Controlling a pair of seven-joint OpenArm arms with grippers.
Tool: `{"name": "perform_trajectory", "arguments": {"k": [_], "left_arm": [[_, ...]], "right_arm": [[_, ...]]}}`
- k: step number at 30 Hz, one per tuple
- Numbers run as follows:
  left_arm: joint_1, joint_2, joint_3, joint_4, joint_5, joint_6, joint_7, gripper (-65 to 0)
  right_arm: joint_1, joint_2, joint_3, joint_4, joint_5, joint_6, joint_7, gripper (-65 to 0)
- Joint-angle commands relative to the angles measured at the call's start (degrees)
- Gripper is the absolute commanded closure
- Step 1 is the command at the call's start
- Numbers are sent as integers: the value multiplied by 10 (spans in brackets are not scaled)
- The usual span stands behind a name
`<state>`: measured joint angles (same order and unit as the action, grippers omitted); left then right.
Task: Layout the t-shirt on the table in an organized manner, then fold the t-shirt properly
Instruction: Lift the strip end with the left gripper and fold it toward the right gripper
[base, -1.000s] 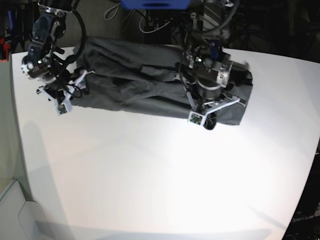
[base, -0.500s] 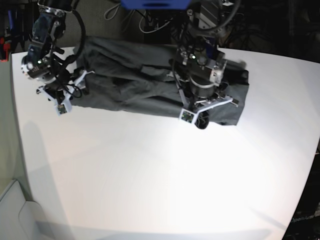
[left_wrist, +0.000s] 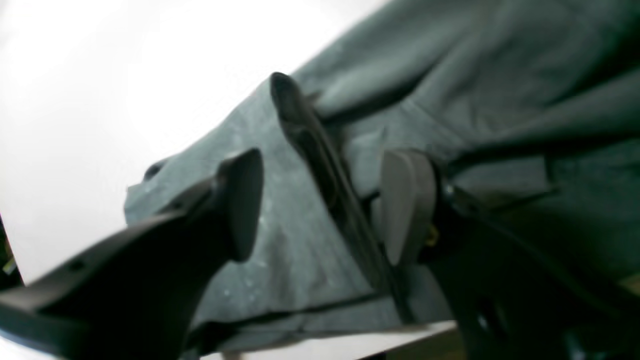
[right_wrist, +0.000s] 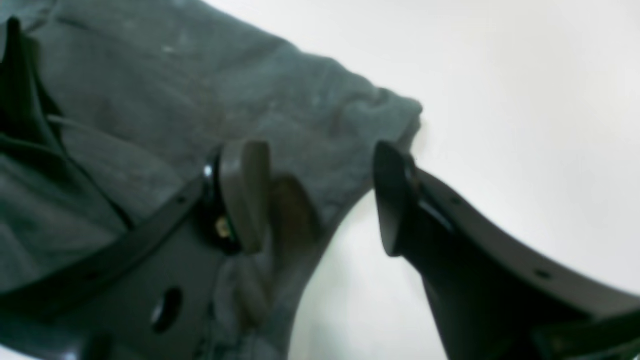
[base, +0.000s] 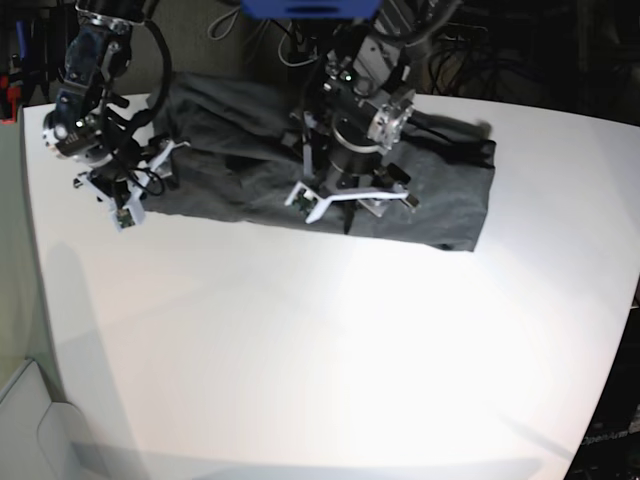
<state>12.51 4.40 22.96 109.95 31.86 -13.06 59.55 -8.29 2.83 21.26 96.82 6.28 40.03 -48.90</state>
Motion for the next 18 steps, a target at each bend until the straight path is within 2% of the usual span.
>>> {"name": "perform_trajectory", "arguments": {"k": [1, 4, 7, 10, 13, 18], "left_arm": [[-4, 7, -1, 28, 6, 5, -22, -381], [-4, 5, -39, 55, 8, 7, -32, -380], [-8, 1, -128, 51, 6, 4, -34, -380], [-9, -30, -203, 38, -2, 0, -42, -380], [-9, -67, -264, 35, -55, -36, -58, -380], [-9, -77, -350, 35, -134, -85, -55, -381]], "right_arm": [[6, 5, 3, 10, 6, 0, 9, -342], [6, 5, 3, 14, 6, 0, 8, -343], [5, 5, 5, 30, 6, 0, 4, -344], [8, -1, 33, 47, 6, 0, -38, -344], [34, -20, 68, 48, 6, 0, -86, -348], [69, -41, 132, 47, 7, 0, -174, -413]]}}
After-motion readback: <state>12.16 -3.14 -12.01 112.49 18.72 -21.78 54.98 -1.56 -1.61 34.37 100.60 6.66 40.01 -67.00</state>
